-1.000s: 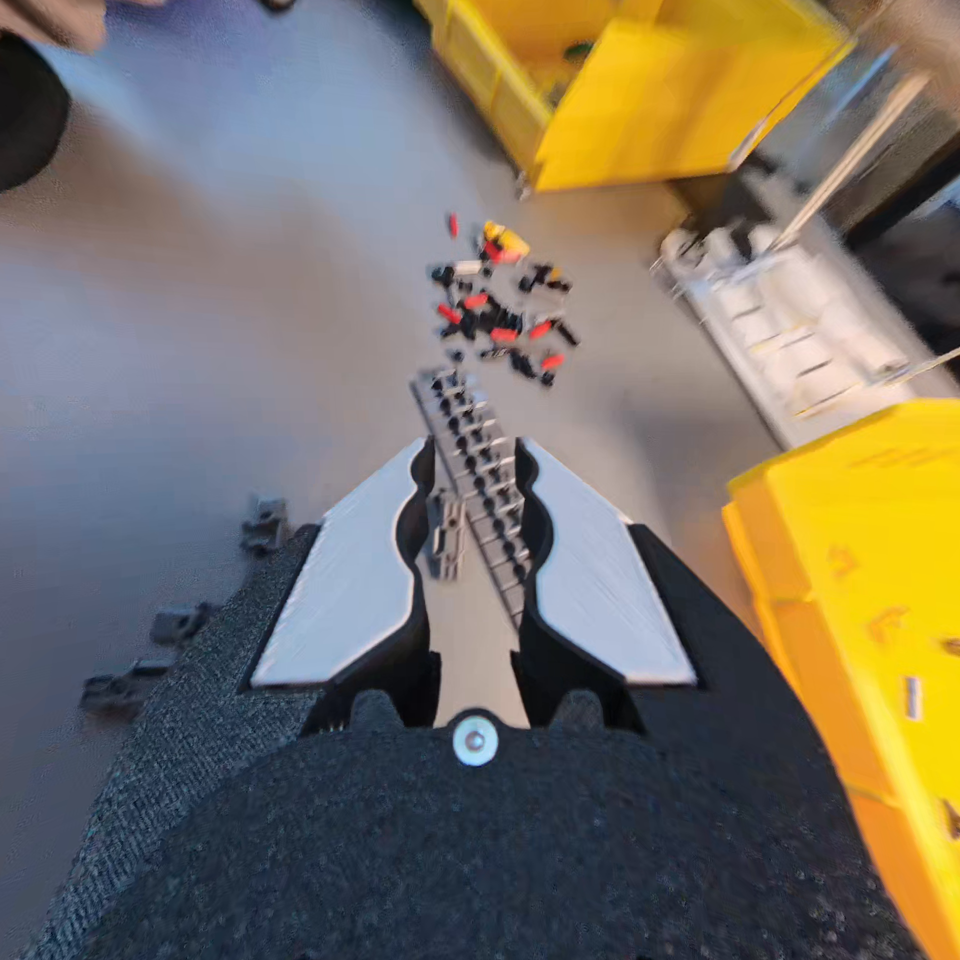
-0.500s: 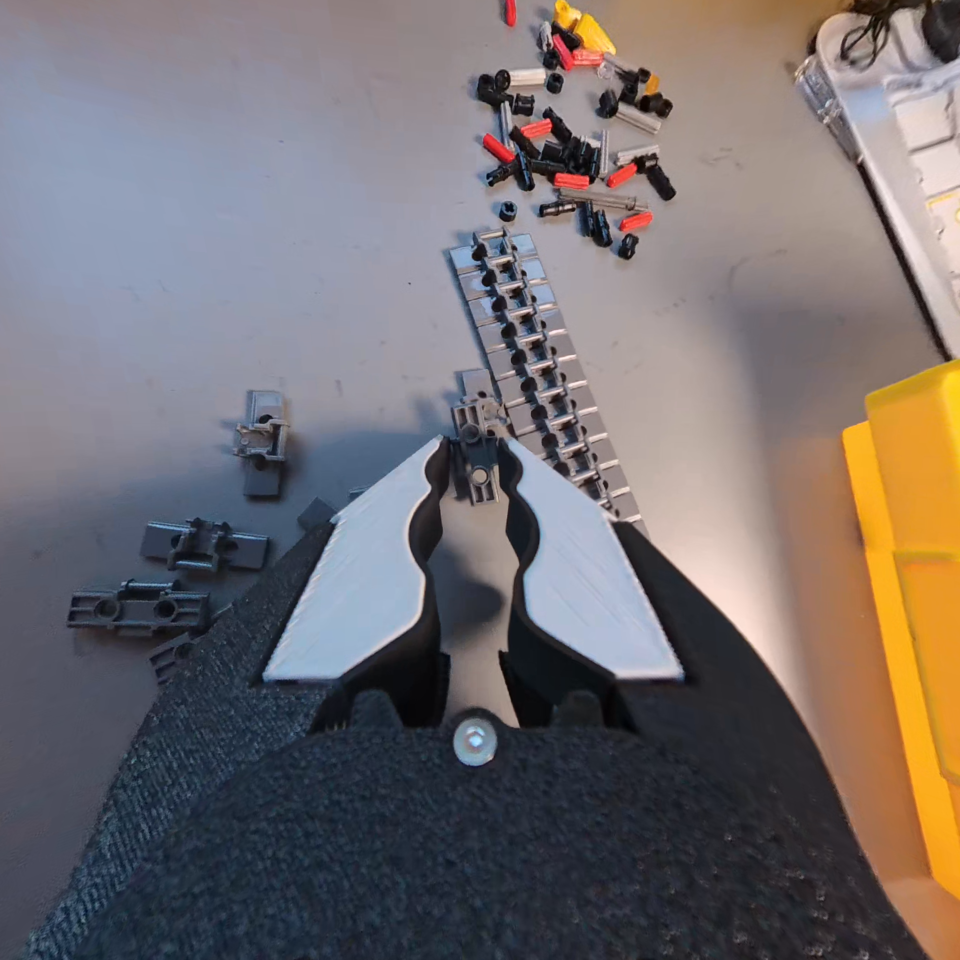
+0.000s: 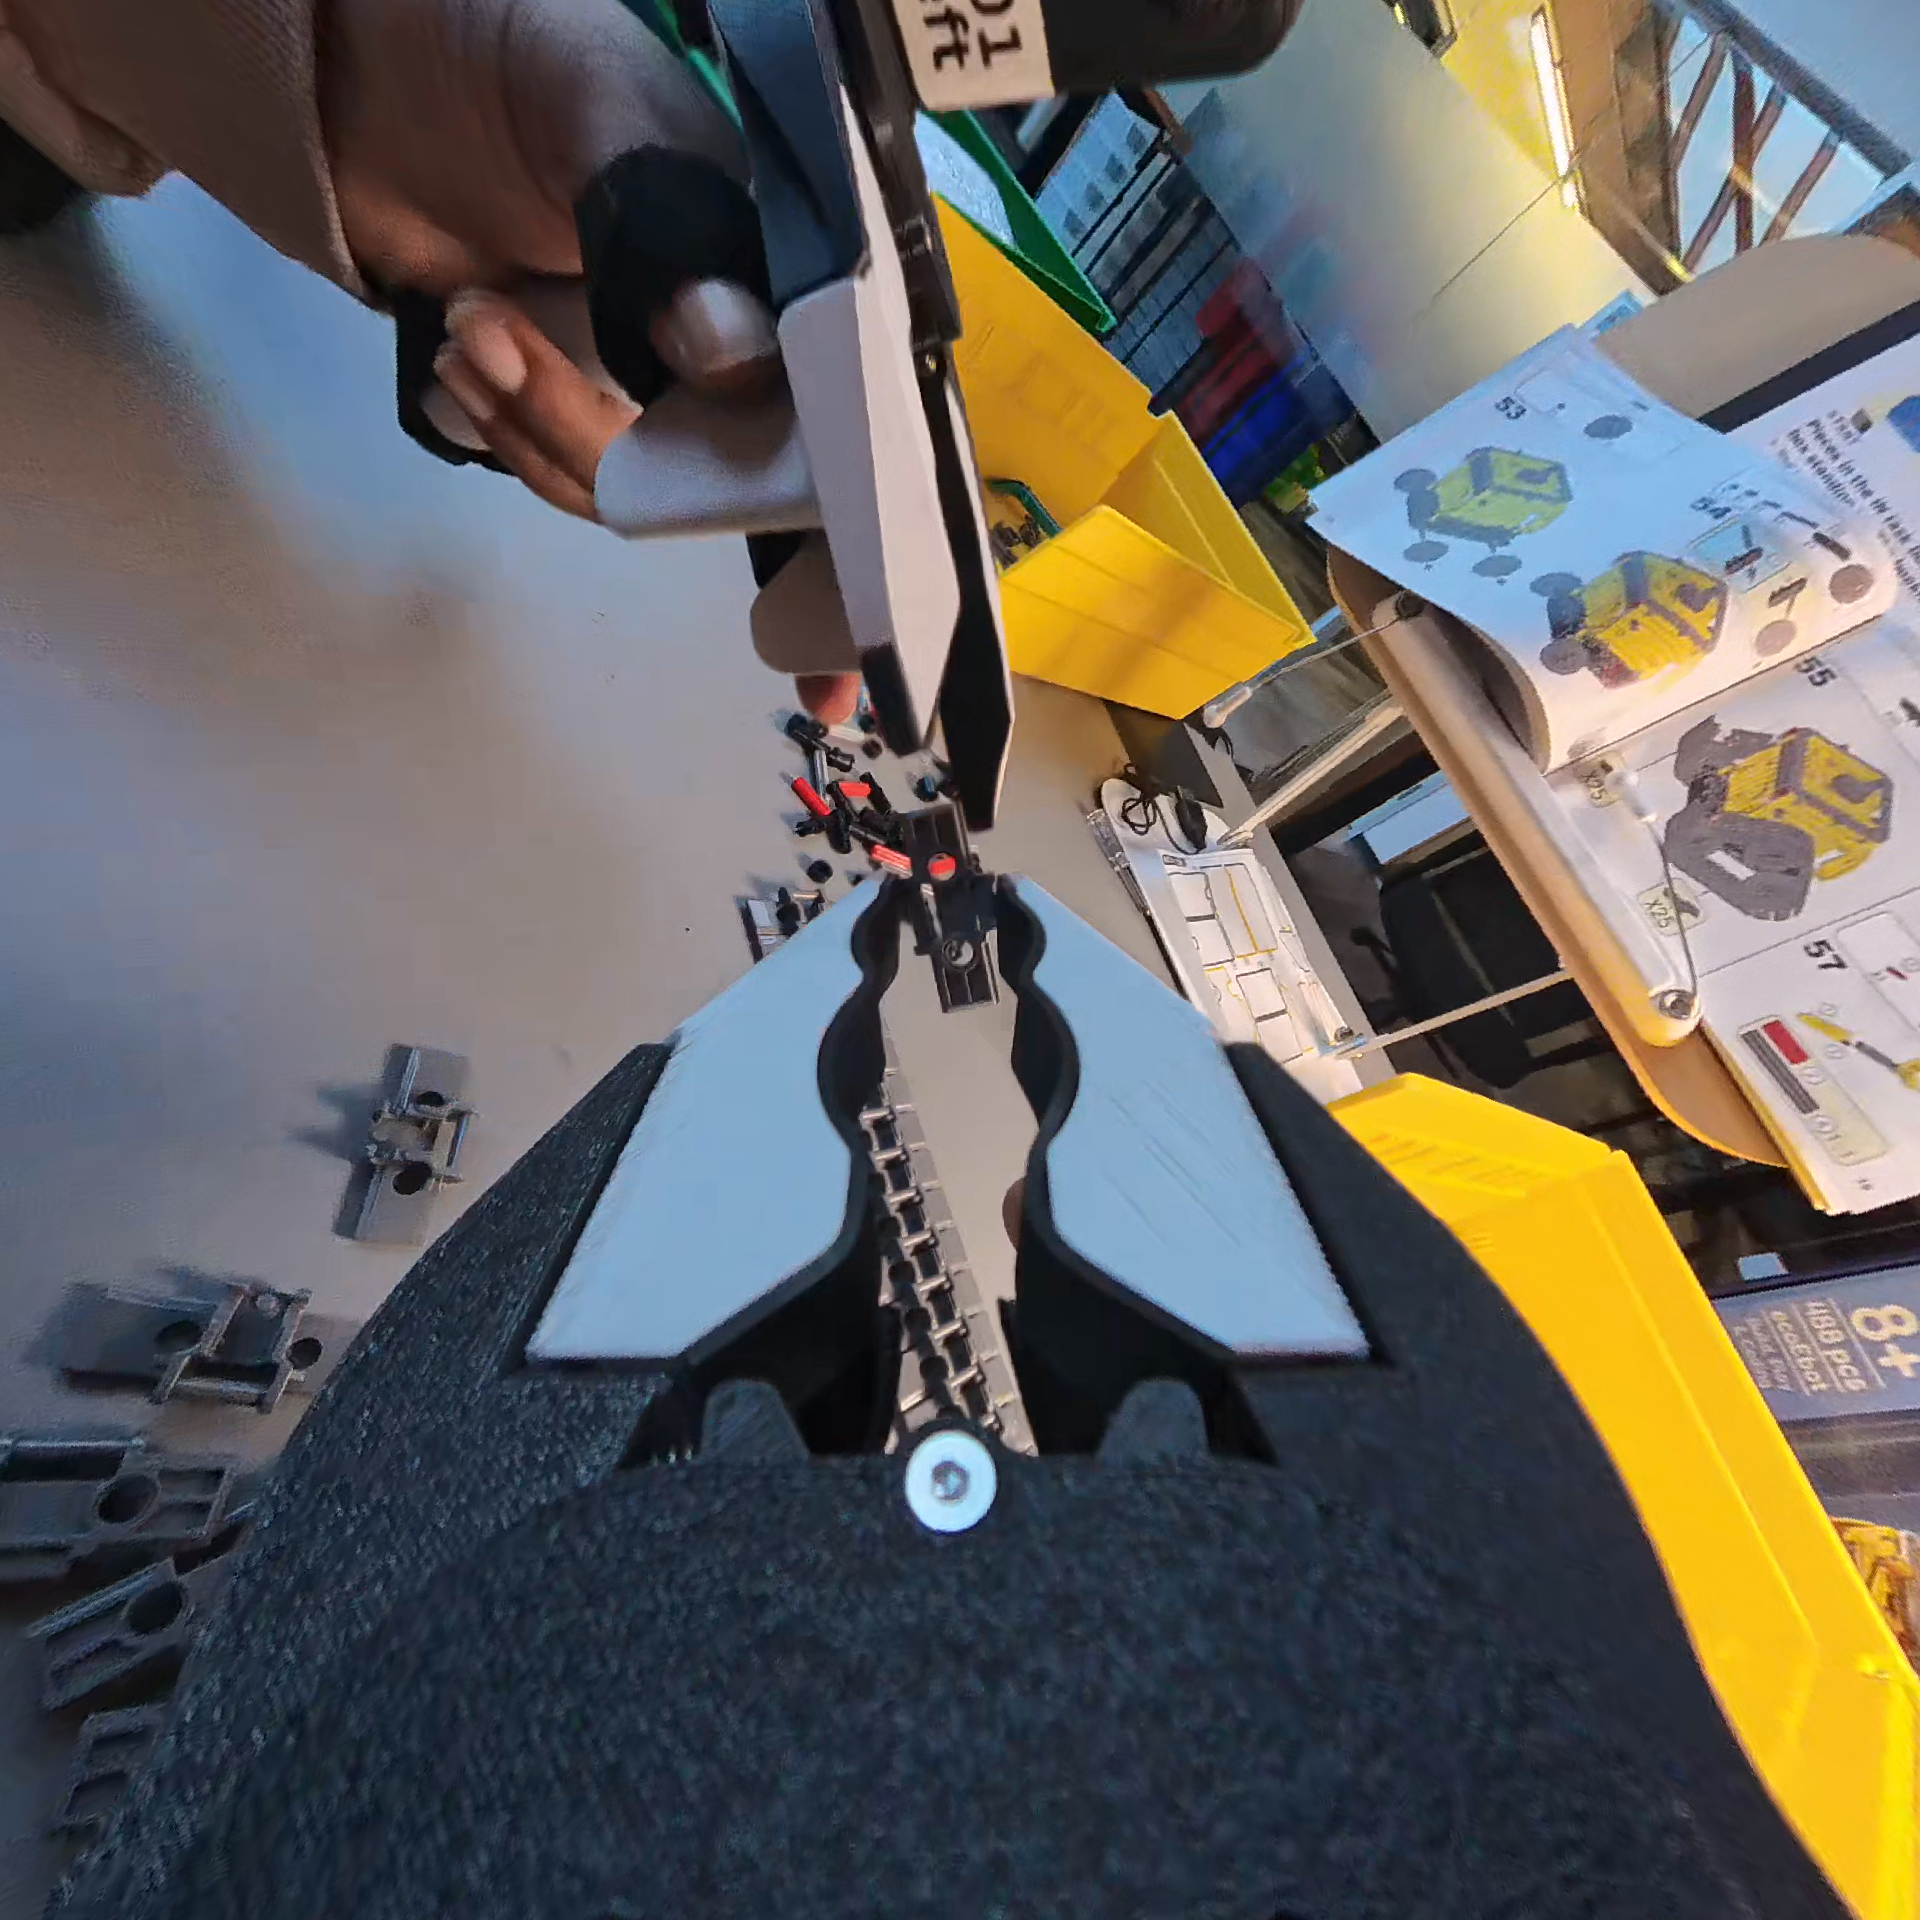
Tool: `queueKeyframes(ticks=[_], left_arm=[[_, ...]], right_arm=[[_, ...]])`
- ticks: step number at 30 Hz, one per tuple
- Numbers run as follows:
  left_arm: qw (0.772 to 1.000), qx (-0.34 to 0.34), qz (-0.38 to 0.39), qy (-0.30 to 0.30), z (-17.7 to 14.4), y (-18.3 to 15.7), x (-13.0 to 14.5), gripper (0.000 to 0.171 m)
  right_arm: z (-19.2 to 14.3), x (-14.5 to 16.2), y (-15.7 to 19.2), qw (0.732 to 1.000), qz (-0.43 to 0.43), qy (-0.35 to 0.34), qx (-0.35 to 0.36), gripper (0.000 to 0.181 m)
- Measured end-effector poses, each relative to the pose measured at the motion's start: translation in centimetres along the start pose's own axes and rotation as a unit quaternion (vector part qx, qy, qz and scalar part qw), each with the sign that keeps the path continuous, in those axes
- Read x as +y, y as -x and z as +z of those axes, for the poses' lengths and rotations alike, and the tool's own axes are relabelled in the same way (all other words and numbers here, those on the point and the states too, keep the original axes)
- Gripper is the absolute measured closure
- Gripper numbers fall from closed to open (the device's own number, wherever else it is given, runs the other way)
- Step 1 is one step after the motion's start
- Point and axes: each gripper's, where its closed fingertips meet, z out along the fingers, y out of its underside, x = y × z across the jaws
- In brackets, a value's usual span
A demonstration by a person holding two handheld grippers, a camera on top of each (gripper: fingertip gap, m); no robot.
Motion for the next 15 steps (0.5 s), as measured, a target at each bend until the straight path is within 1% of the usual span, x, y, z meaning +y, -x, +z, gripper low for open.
queueKeyframes(ticks=[3,6,8,9,11,12,13,15], left_arm=[[1.000,-0.015,0.019,0.016,1.0,-0.1,0.7,0.147],[0.999,-0.025,0.039,-0.003,0.8,-0.2,0.0,0.170],[0.998,-0.035,0.055,-0.018,0.2,0.0,-0.7,0.170],[0.996,-0.056,0.068,-0.030,-0.4,0.6,-1.2,0.170],[0.985,-0.123,0.103,-0.060,-2.7,2.8,-2.9,0.170],[0.975,-0.170,0.123,-0.074,-4.5,4.4,-3.9,0.170],[0.960,-0.227,0.144,-0.083,-6.8,6.2,-4.8,0.170],[0.915,-0.351,0.180,-0.085,-12.1,10.3,-6.0,0.170]], right_arm=[[0.0,-0.4,0.2,1.000,-0.025,0.002,0.008,0.166],[-0.1,-0.5,0.2,0.999,-0.034,0.001,0.012,0.167],[-0.4,-0.9,-0.4,0.999,-0.022,-0.010,0.021,0.170],[-0.5,-0.8,-0.5,1.000,-0.006,-0.009,0.013,0.166],[-0.6,0.2,-0.7,0.999,0.049,0.015,-0.014,0.154],[-0.6,1.0,-0.7,0.996,0.080,0.031,-0.030,0.149],[-0.8,1.8,-0.3,0.991,0.108,0.047,-0.058,0.148],[-1.3,3.7,0.9,0.975,0.165,0.091,-0.120,0.145]])
